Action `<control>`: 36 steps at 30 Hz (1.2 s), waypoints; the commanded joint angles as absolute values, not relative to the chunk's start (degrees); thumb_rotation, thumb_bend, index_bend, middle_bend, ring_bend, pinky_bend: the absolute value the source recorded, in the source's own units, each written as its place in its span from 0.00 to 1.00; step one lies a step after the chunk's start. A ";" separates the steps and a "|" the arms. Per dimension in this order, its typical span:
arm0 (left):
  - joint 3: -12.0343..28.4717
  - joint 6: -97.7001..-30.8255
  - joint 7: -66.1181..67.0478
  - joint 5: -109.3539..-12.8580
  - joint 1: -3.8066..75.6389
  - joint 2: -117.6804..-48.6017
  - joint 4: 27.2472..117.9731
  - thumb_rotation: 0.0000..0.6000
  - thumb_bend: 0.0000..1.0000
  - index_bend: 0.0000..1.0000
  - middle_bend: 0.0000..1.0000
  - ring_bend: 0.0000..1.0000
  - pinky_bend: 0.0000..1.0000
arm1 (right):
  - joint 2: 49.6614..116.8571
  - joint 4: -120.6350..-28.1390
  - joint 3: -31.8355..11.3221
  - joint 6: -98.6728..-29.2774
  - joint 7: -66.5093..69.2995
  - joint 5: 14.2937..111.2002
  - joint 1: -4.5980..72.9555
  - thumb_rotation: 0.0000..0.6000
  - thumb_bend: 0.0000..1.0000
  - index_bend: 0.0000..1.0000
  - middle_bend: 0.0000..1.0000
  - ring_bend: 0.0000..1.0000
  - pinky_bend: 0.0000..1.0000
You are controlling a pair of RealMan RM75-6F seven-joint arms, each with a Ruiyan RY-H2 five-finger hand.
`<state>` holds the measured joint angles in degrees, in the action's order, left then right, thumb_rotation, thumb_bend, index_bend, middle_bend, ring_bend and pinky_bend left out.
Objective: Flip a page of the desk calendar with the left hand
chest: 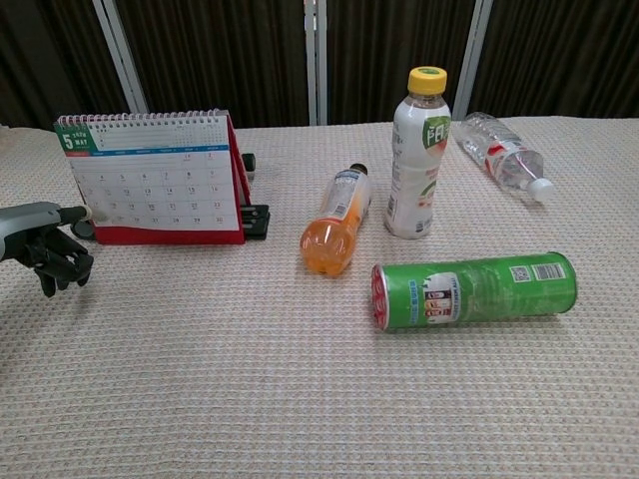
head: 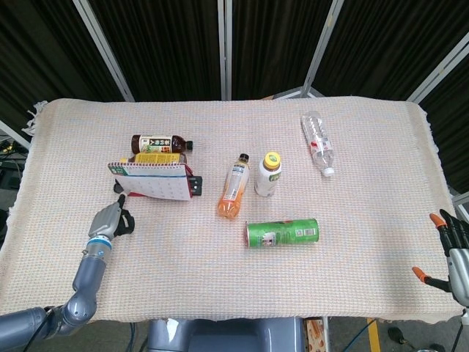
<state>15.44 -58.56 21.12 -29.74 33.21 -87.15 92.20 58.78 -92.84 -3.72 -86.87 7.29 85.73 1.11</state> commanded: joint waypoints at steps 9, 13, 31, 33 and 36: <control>15.31 -60.74 19.39 -35.80 33.62 -85.96 97.06 1.00 0.66 0.00 0.62 0.59 0.54 | 58.79 -92.73 -3.77 -86.98 7.49 85.64 1.02 1.00 0.00 0.00 0.00 0.00 0.00; 14.83 -62.26 18.41 -39.15 32.96 -84.62 99.58 1.00 0.66 0.00 0.62 0.59 0.54 | 58.74 -92.86 -3.71 -87.10 7.51 85.83 0.96 1.00 0.00 0.00 0.00 0.00 0.00; 14.64 -78.93 21.28 -61.78 30.61 -83.47 100.08 1.00 0.65 0.08 0.29 0.31 0.36 | 58.81 -93.18 -3.50 -87.10 6.97 86.17 0.93 1.00 0.00 0.00 0.00 0.00 0.00; 15.32 -78.41 22.30 -61.51 31.24 -83.23 99.26 1.00 0.64 0.08 0.25 0.27 0.33 | 58.79 -93.16 -3.53 -87.02 7.09 86.08 0.95 1.00 0.00 0.00 0.00 0.00 0.00; 16.51 -76.47 23.93 -59.41 32.47 -82.79 98.19 1.00 0.64 0.06 0.20 0.22 0.30 | 58.81 -93.11 -3.59 -87.06 7.09 86.02 0.95 1.00 0.00 0.00 0.00 0.00 0.00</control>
<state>15.63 -77.61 22.79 -60.64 31.61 -83.18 99.04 58.81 -93.11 -3.59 -87.06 7.09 86.02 0.95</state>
